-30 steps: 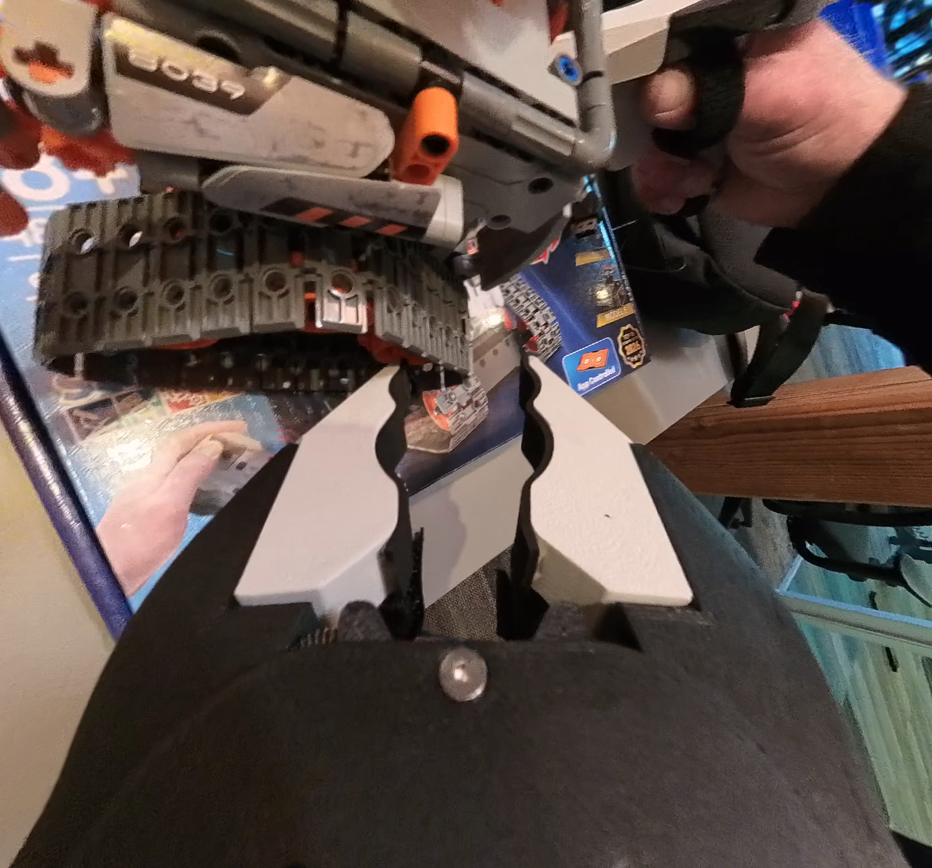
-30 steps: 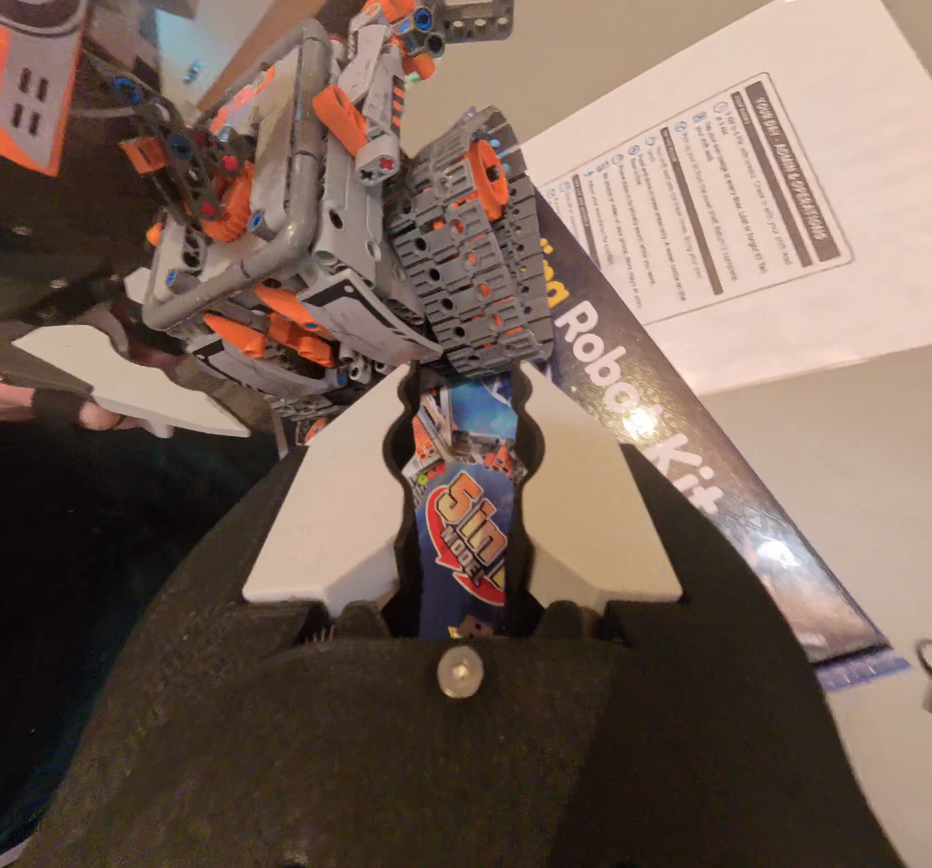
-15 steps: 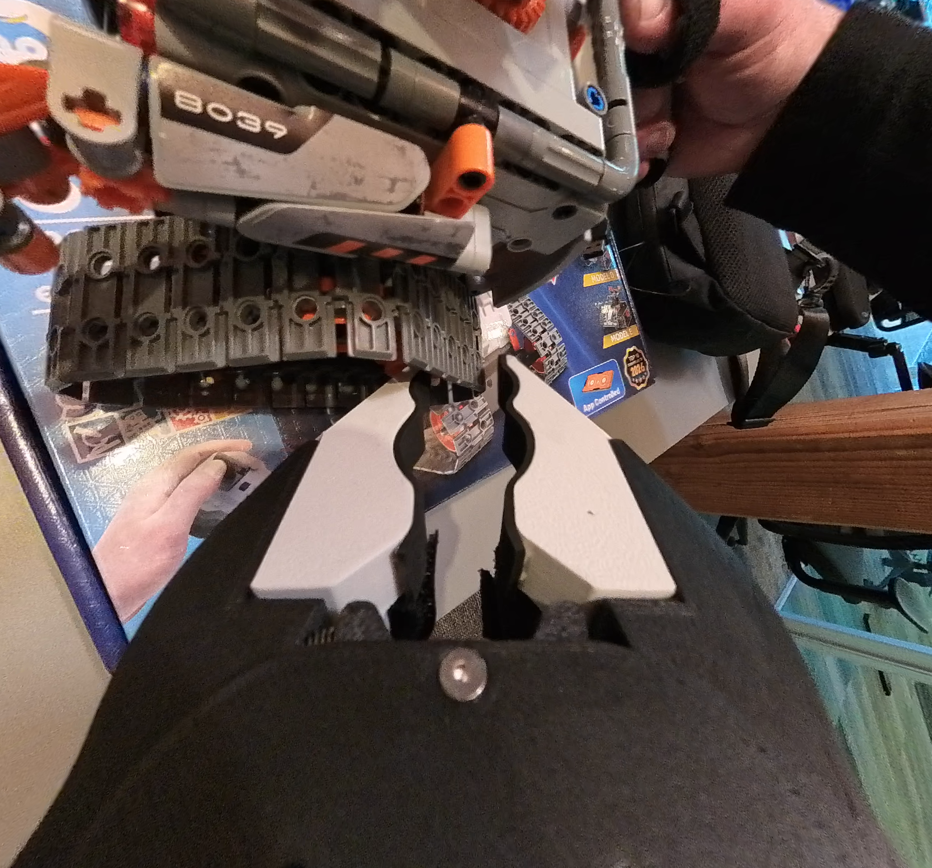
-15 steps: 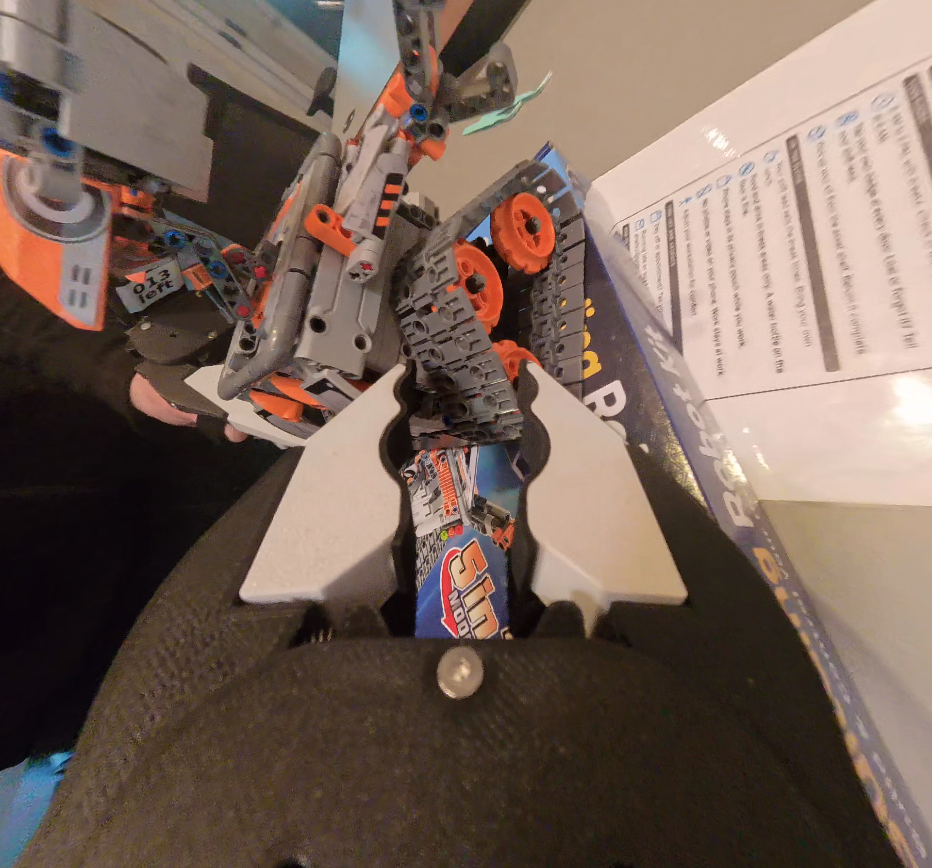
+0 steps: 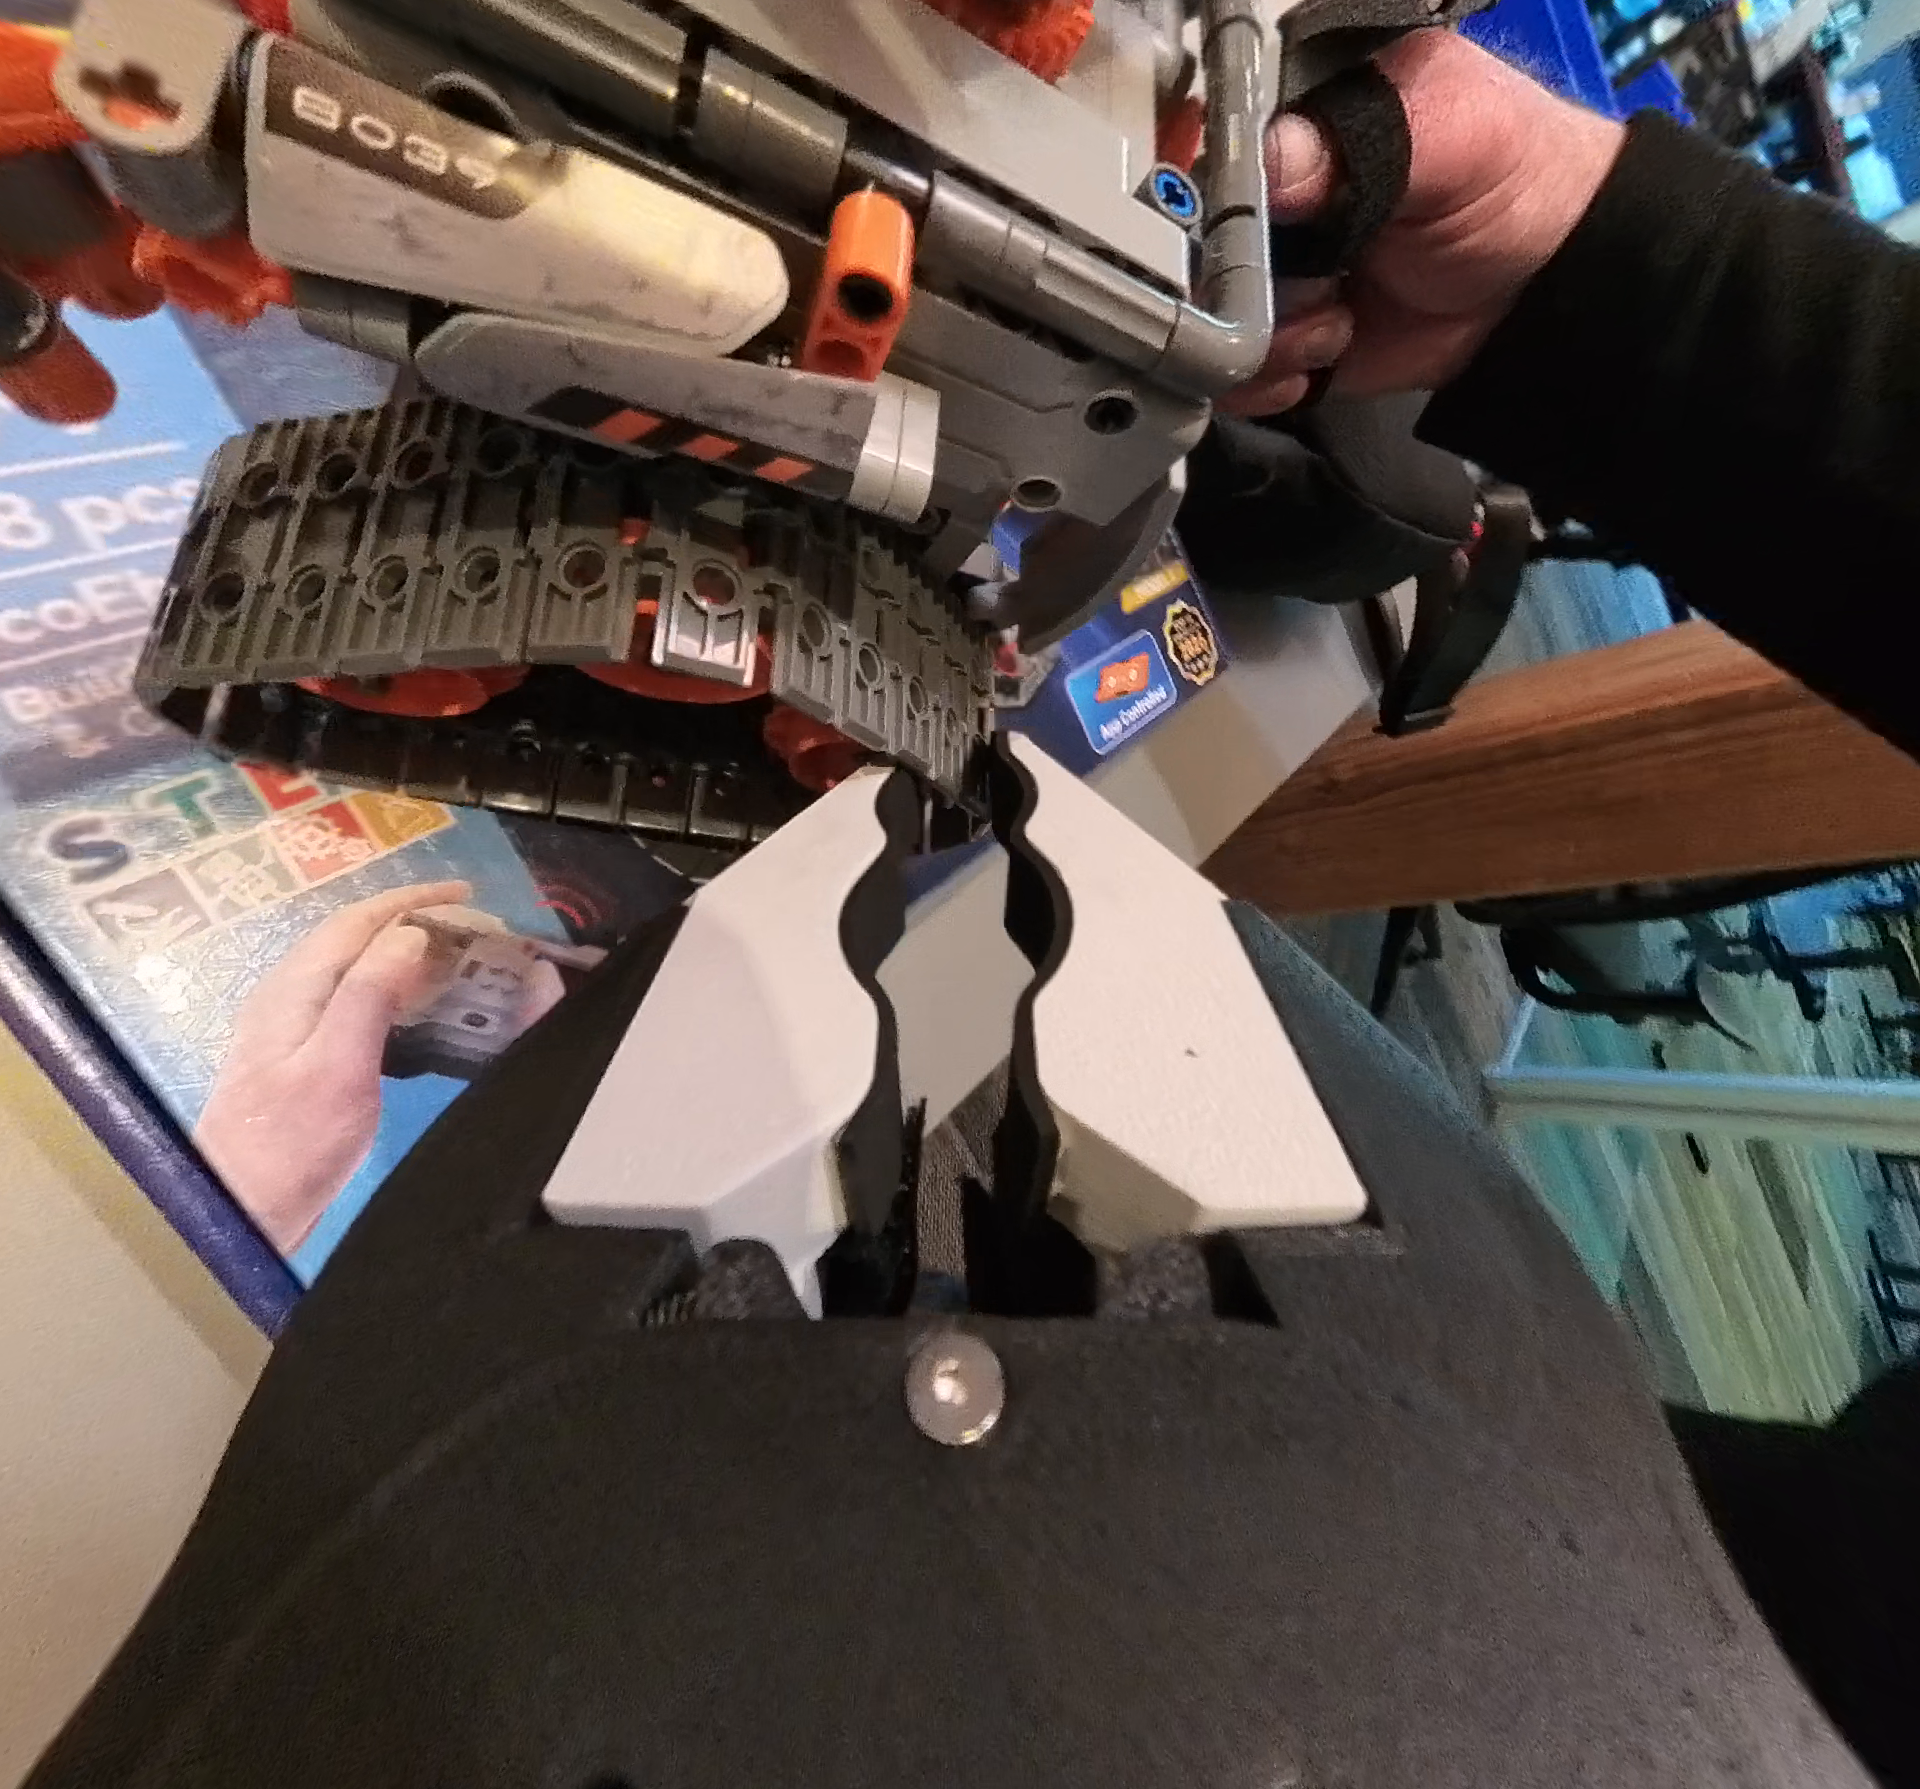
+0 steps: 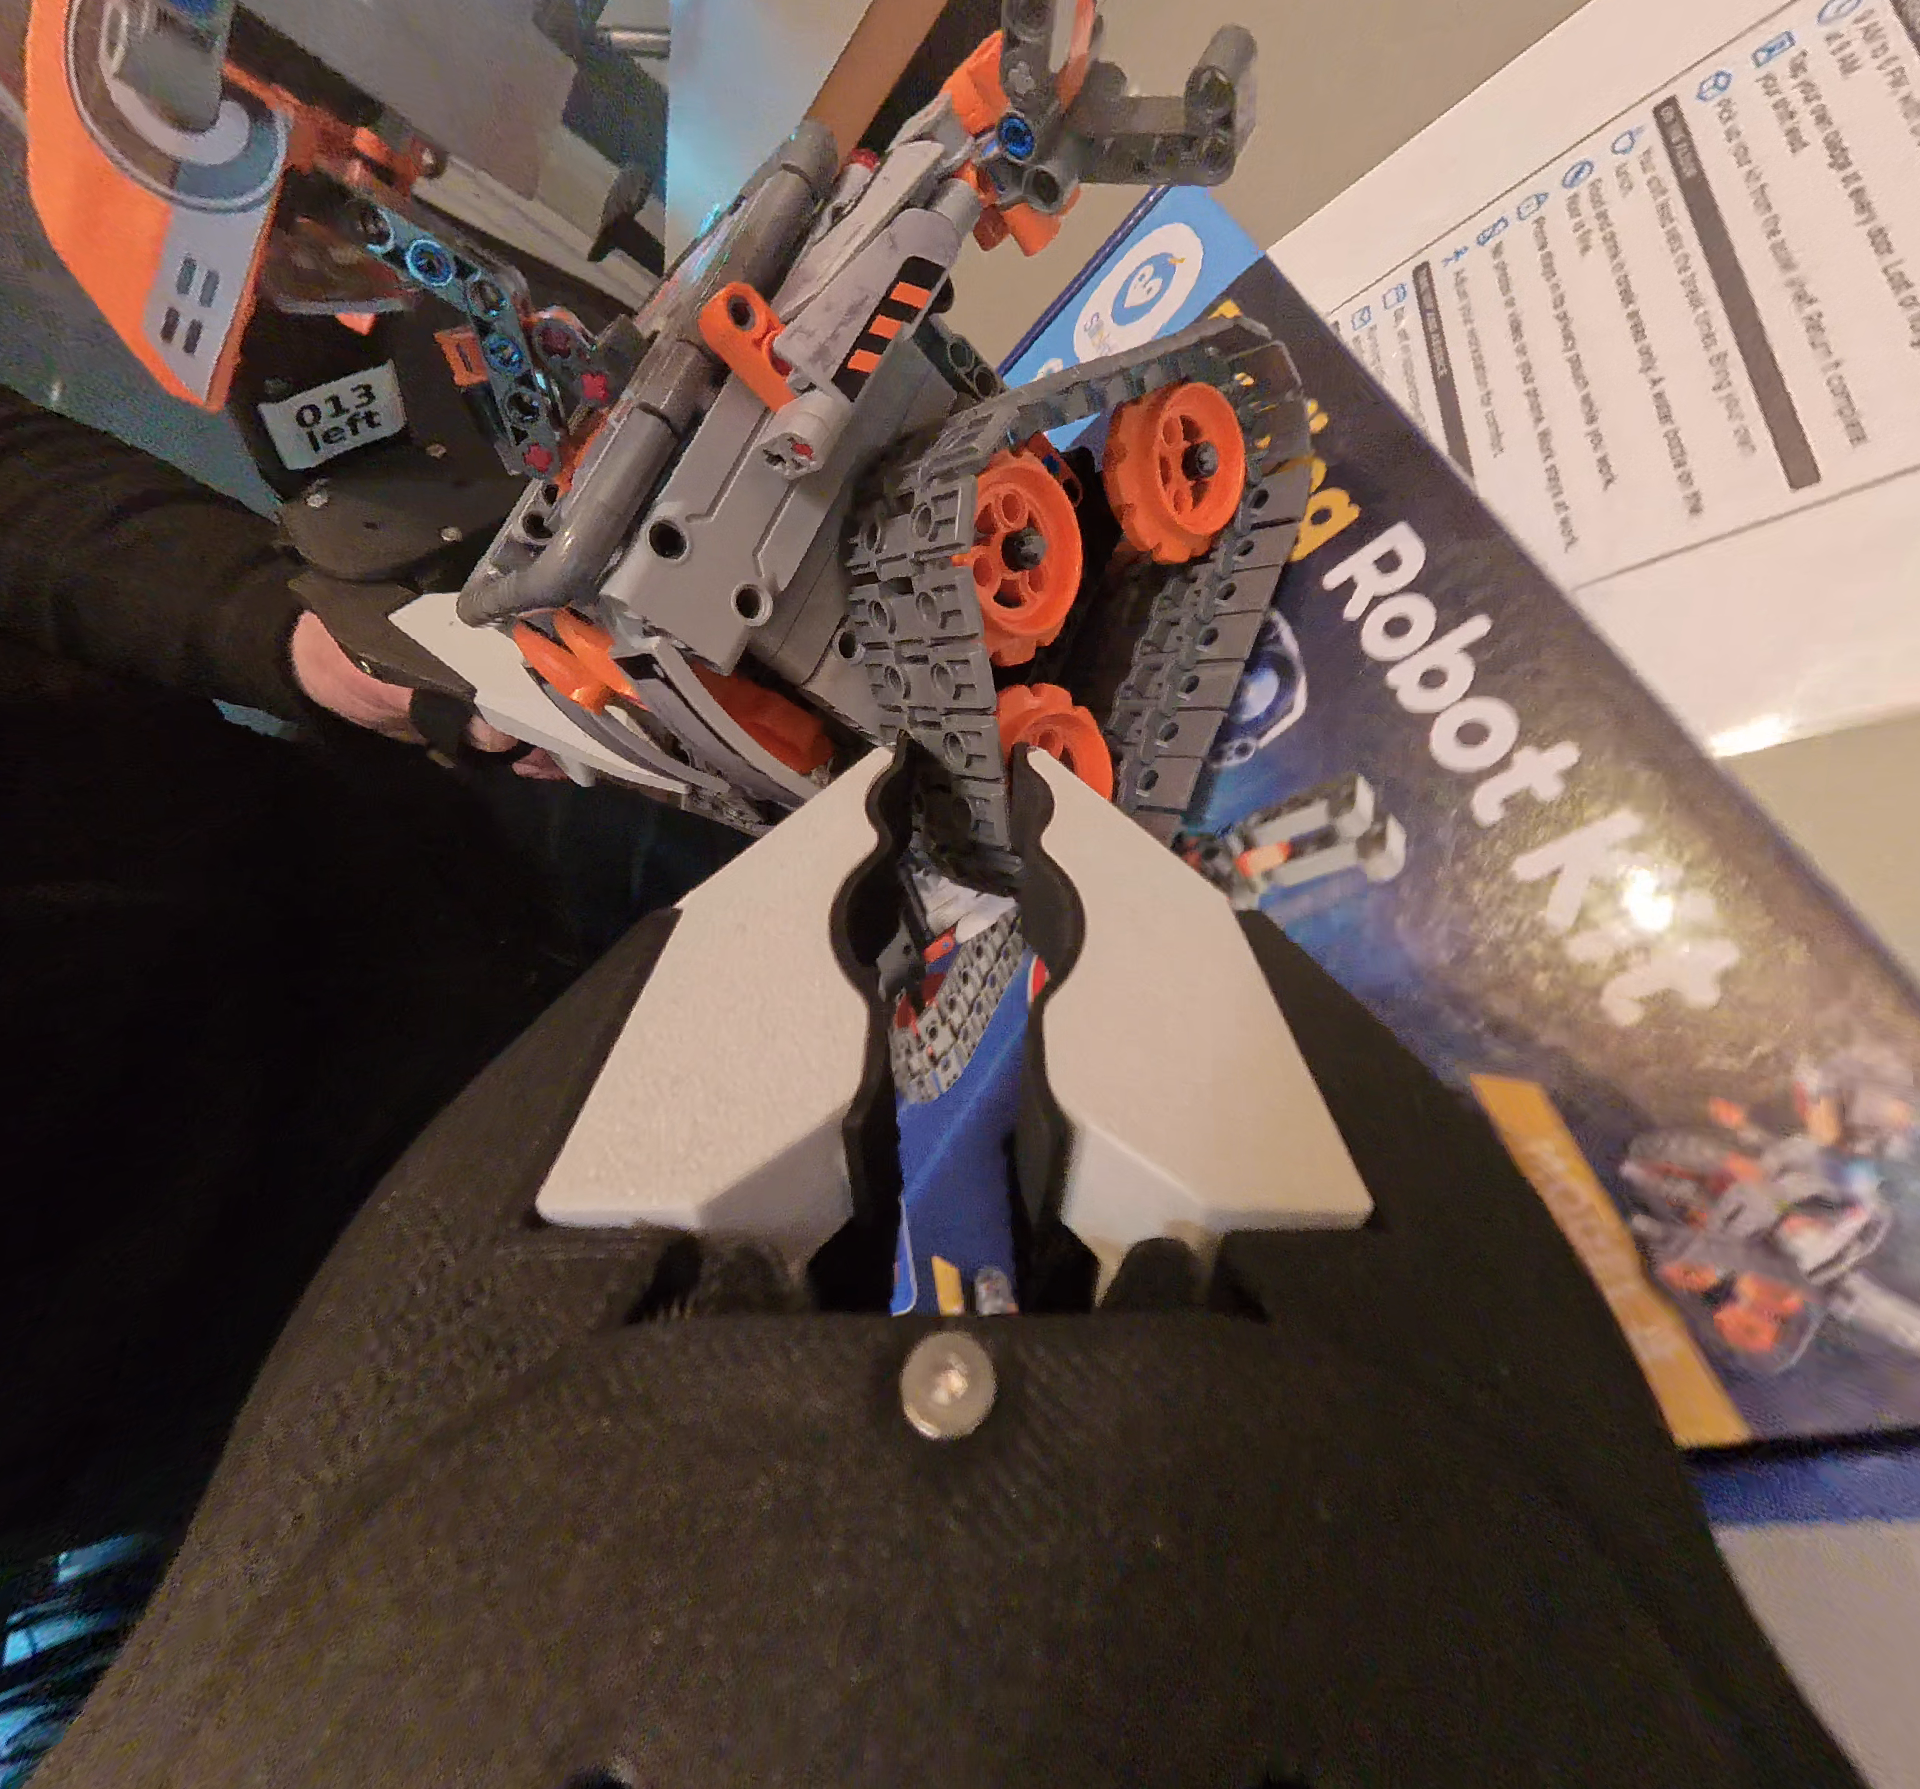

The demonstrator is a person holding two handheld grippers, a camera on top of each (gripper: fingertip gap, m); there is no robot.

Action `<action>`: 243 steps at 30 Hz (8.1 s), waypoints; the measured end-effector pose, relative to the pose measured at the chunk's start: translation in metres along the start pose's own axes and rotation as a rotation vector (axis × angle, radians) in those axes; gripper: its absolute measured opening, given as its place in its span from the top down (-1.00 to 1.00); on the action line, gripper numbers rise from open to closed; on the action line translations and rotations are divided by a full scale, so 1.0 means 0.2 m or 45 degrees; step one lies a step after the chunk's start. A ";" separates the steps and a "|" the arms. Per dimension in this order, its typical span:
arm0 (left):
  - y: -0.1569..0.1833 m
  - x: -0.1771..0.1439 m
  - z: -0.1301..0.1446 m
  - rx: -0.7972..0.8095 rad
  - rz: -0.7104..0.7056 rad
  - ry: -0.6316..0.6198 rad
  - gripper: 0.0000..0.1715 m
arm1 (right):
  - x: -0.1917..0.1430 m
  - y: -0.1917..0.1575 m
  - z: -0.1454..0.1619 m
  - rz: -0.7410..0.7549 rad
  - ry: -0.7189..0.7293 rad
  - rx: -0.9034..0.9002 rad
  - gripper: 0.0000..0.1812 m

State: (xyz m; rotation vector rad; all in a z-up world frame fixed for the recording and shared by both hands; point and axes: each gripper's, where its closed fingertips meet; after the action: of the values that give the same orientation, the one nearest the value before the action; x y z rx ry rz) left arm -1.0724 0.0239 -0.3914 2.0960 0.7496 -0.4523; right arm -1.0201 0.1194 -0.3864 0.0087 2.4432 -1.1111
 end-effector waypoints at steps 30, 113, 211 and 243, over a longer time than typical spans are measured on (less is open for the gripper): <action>0.20 -0.28 -0.08 0.095 0.386 -0.290 0.89 | -0.16 -0.35 0.13 0.146 0.265 0.268 0.83; 0.03 -0.29 -0.29 0.274 0.066 -0.085 0.90 | -0.17 -0.45 -0.02 0.284 0.387 0.097 0.94; -0.39 -0.68 -0.02 0.389 -0.499 0.071 0.47 | -0.45 -0.43 0.35 0.711 0.482 0.007 0.69; -1.26 -0.44 0.13 1.921 0.121 -1.010 1.00 | 0.44 -0.88 0.38 0.786 0.627 0.101 0.86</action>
State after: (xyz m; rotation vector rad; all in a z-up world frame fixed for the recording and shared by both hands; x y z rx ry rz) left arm -1.3050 0.0890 -0.5071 2.7531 -0.3747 -2.0944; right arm -1.1021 -0.0705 -0.3402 1.0971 2.5031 -0.9865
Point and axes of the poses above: each gripper's, where its closed fingertips meet, x out along the fingers, z out of its underside, y = z × x across the jaws
